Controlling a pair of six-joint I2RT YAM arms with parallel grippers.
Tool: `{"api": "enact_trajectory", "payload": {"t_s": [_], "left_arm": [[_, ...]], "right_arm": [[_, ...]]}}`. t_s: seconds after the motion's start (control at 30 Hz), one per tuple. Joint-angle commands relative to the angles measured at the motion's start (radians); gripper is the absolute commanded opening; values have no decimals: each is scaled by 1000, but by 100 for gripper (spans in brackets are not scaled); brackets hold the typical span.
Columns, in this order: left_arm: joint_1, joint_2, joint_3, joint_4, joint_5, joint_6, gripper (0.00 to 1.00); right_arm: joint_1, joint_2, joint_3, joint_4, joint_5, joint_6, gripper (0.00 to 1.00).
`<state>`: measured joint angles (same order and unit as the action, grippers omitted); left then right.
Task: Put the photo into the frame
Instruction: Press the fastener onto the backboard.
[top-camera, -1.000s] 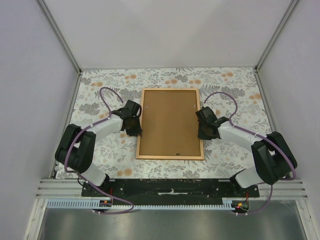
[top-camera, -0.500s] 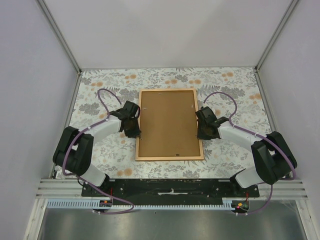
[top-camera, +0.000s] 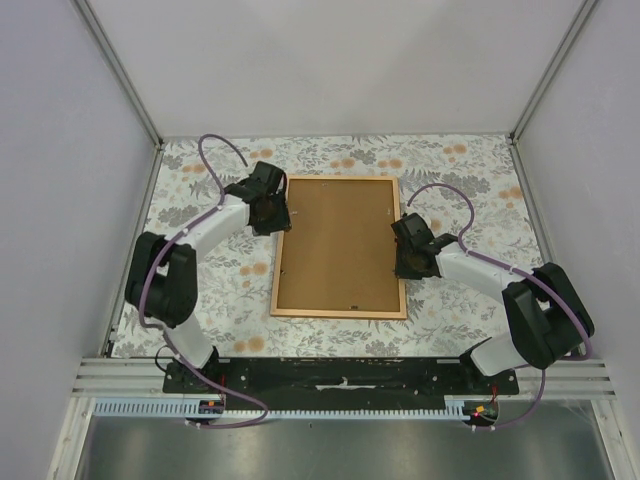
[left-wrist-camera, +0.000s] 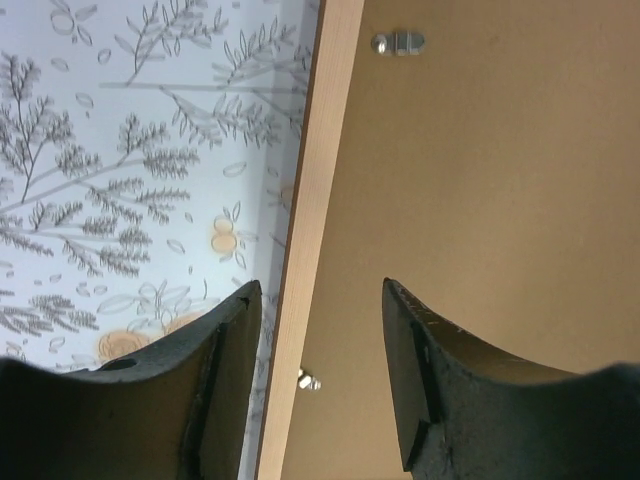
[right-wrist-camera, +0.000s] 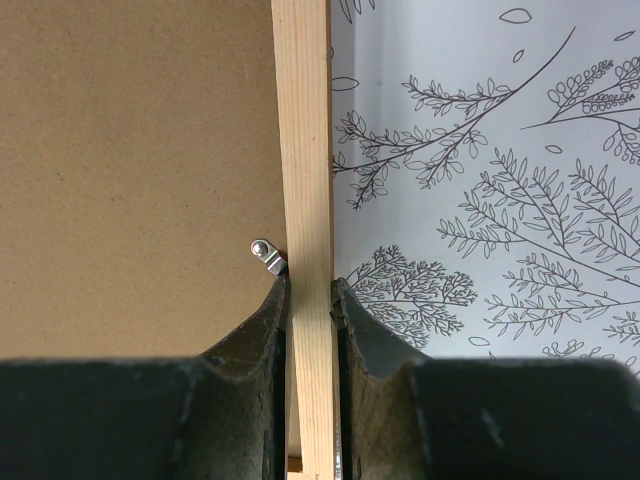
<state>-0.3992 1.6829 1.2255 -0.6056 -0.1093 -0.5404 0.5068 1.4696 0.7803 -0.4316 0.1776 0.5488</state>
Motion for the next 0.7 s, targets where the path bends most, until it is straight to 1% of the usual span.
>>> {"api": "enact_trajectory", "payload": {"t_s": [0.0, 0.1, 0.17, 0.23, 0.4, 0.47, 0.57, 0.67], "left_arm": [[28, 124, 123, -6, -56, 19, 61], [77, 202, 193, -13, -32, -85, 63], [112, 237, 218, -13, -6, -186, 64], [126, 262, 241, -17, 3, -277, 65], [123, 290, 279, -19, -1, -427, 67], [115, 313, 311, -23, -6, -438, 68], [97, 362, 396, -58, -3, -403, 69], [86, 388, 422, -77, -18, -403, 70]], "right_arm": [[-4, 8, -4, 8, 19, 2, 2], [-5, 8, -9, 11, 17, 2, 2], [-5, 11, -9, 11, 13, 3, 2], [-5, 11, -9, 13, 13, 5, 2], [-7, 11, -7, 13, 7, 8, 2], [-4, 12, -6, 14, 3, 8, 2], [-4, 23, -3, 19, -1, 8, 2], [-4, 26, -4, 24, -4, 10, 1]]}}
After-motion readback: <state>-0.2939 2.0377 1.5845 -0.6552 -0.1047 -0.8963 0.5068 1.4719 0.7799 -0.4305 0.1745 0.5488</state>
